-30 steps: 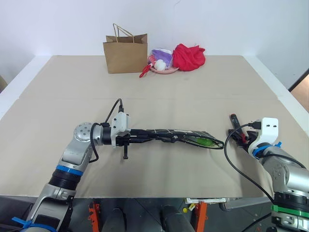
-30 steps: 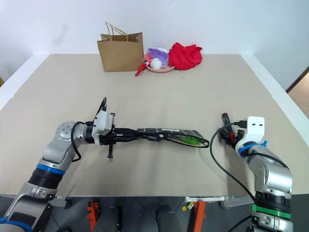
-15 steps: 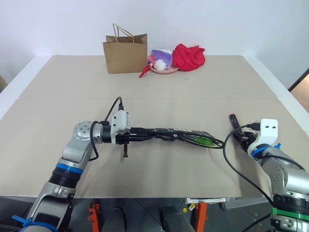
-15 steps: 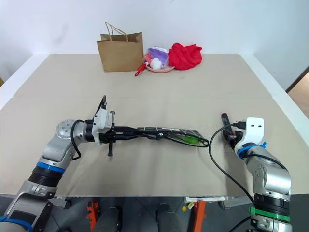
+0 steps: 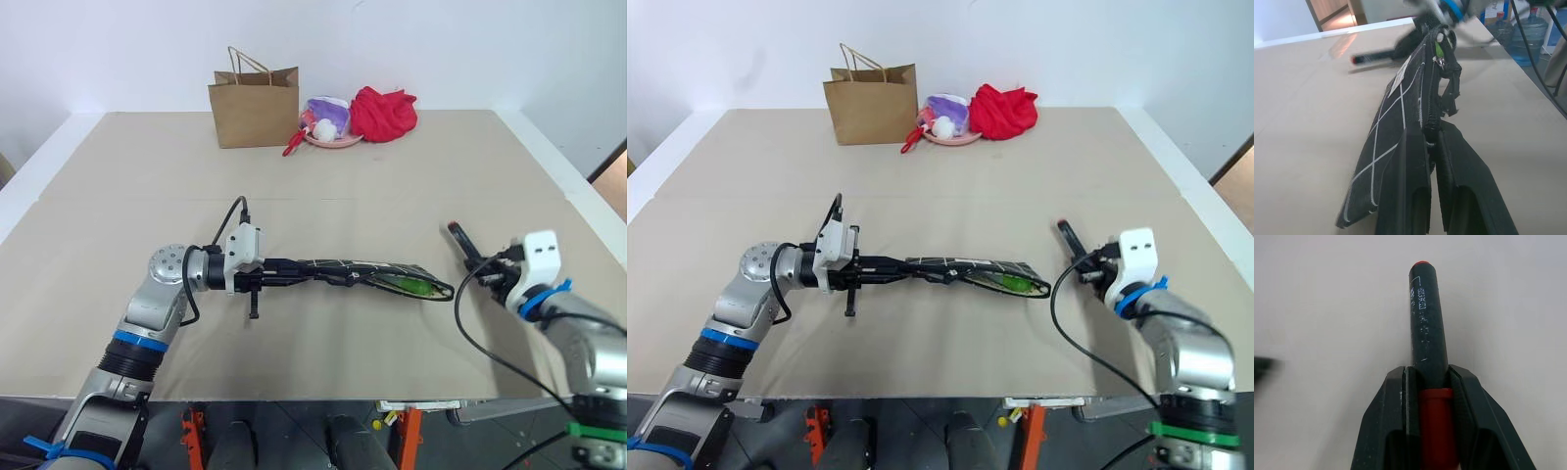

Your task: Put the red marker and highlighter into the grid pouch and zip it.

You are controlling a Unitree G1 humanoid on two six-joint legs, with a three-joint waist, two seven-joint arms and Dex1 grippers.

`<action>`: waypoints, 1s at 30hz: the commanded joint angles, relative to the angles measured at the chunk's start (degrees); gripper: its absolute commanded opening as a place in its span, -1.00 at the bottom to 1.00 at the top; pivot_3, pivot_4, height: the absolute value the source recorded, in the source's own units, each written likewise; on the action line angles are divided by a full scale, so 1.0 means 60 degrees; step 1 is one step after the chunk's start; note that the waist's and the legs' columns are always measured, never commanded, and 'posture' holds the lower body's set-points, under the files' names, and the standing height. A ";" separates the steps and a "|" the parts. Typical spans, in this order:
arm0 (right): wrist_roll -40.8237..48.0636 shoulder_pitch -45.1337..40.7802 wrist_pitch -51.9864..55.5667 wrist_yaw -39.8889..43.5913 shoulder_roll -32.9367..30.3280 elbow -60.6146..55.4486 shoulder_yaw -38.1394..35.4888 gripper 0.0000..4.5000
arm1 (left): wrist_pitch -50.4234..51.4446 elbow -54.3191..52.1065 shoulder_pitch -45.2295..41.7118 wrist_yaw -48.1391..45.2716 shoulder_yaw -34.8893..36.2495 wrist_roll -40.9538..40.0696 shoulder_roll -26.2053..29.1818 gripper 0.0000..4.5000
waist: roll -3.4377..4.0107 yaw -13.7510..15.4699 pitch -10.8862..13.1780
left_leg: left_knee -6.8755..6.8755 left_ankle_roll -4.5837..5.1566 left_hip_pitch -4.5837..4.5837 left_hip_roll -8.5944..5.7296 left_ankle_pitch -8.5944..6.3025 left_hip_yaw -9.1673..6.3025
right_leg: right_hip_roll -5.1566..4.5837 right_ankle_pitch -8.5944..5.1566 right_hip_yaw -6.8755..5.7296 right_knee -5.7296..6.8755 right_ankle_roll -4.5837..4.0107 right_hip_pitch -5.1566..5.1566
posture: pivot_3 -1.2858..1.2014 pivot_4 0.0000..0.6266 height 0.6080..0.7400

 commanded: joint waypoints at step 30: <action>0.4202 0.1259 0.2822 0.6387 -0.4370 -0.2876 -0.0210 -0.76 | -0.0013 -0.0376 0.0084 0.0083 0.0123 -0.0065 0.0040 -1.00 | -0.0011 0.0104 0.0005 | 0.0005 0.0009 -0.0017 -0.0005 -0.0011 0.0000 | -0.0010 -0.0030 -0.0007 -0.0005 0.0010 -0.0009 | 0.03 -0.52 1.00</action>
